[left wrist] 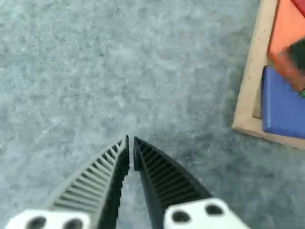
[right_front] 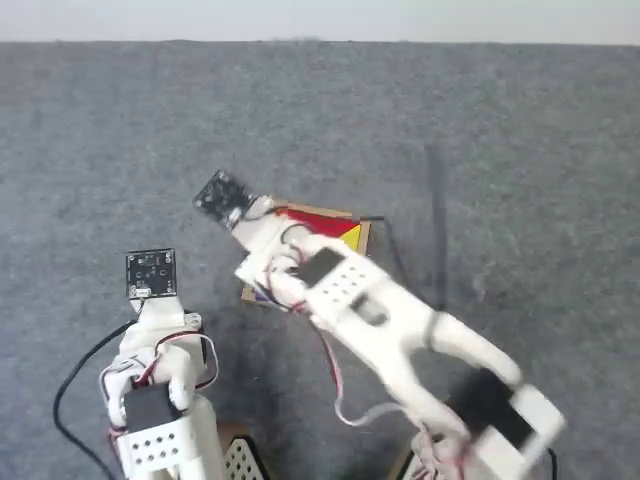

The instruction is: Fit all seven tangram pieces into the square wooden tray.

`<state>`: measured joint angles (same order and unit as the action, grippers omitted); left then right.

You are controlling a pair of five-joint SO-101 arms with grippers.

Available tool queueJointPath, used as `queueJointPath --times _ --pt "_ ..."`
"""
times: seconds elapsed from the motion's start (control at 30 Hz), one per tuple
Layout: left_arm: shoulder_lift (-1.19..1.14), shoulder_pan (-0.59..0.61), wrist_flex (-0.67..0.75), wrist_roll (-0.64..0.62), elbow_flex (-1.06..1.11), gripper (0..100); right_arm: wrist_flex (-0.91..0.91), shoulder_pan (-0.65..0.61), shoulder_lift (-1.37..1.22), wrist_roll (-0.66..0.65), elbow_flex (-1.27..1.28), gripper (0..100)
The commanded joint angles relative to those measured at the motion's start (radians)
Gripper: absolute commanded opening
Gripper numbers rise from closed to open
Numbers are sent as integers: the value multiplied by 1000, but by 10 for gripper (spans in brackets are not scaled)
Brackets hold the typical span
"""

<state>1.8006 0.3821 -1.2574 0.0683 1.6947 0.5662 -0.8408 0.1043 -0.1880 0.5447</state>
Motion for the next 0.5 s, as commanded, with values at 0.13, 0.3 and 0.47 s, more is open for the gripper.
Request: queueJointPath --times 0.13,0.3,0.47 --pt "15 5 -3 3 -10 19 183 31 430 -17 267 8" --pt "15 5 -3 3 -10 19 58 30 483 -17 423 8" --pt "15 5 -3 3 -10 19 -99 28 392 -12 497 8"
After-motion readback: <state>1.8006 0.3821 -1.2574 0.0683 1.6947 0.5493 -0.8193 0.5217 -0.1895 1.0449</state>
